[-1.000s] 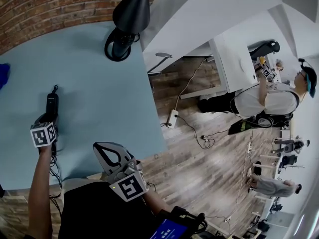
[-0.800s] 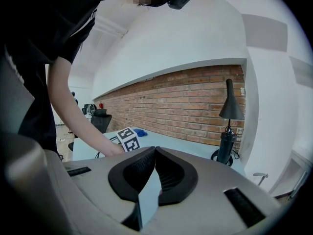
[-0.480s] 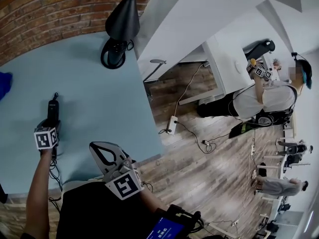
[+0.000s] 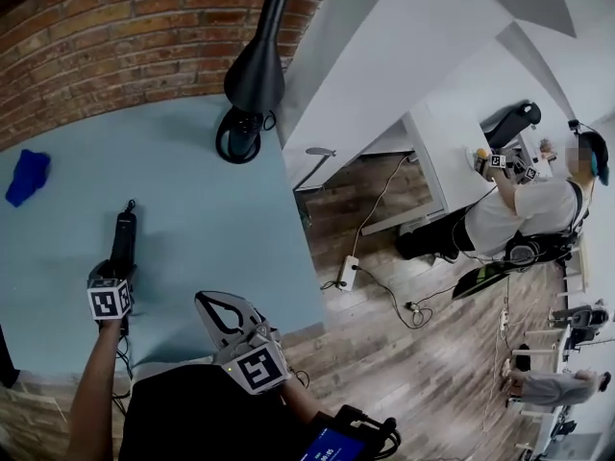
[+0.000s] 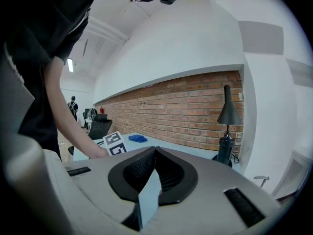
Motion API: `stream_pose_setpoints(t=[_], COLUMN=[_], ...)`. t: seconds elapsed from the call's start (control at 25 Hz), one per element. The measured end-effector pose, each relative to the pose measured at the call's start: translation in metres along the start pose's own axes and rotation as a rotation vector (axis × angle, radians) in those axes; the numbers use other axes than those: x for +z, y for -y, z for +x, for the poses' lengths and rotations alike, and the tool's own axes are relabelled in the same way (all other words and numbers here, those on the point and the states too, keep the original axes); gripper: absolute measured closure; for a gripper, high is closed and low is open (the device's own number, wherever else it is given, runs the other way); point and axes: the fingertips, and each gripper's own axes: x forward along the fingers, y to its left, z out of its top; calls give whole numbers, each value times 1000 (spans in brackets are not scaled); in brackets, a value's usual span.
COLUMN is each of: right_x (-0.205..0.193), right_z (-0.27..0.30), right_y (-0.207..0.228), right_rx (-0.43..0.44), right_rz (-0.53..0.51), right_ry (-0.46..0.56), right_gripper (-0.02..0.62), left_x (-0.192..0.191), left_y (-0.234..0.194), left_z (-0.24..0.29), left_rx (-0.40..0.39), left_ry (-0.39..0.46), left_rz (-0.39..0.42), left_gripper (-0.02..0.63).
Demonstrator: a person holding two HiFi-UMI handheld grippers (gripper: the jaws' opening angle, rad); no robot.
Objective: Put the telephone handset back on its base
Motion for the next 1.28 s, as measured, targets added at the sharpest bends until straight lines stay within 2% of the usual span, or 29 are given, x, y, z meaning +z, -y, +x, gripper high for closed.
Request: stream_pose_setpoints(t=[0.08, 0.12, 0.2, 0.28, 0.36, 0.6, 0.76, 0.84, 0.92, 1.12, 1.28], right_x=[-3, -4, -3, 7, 25, 94, 130, 131, 119, 70, 25], right_z=[3, 5, 12, 21, 33, 74, 92, 98, 100, 94, 86], right_y=[2, 3, 7, 9, 8, -5, -19, -28, -36, -46, -49], right_rx=[8, 13, 28, 51, 79, 195, 250, 273, 290, 281, 278], right_rz=[55, 76, 97, 99, 92, 8, -66, -85, -72, 0, 16], right_ry=[1, -2, -2, 26, 66, 178, 250, 267, 258, 175, 98], right_gripper=[569, 569, 569, 569, 569, 569, 569, 569, 571, 571, 571], left_x=[4, 9, 25, 48, 74, 147, 175, 176, 167, 126, 88], left_y=[-2, -2, -2, 1, 4, 13, 17, 20, 25, 34, 36], left_z=[-26, -41, -75, -113, -152, -261, -310, -314, -305, -256, -215], left_rx=[23, 34, 48, 42, 25, -34, -39, -39, -47, -88, -120], left_ry=[65, 111, 230, 376, 517, 831, 971, 989, 967, 849, 743], left_rz=[9, 16, 34, 63, 100, 169, 204, 217, 220, 198, 118], left_gripper=[238, 274, 365, 494, 577, 578, 577, 577, 577, 577, 577])
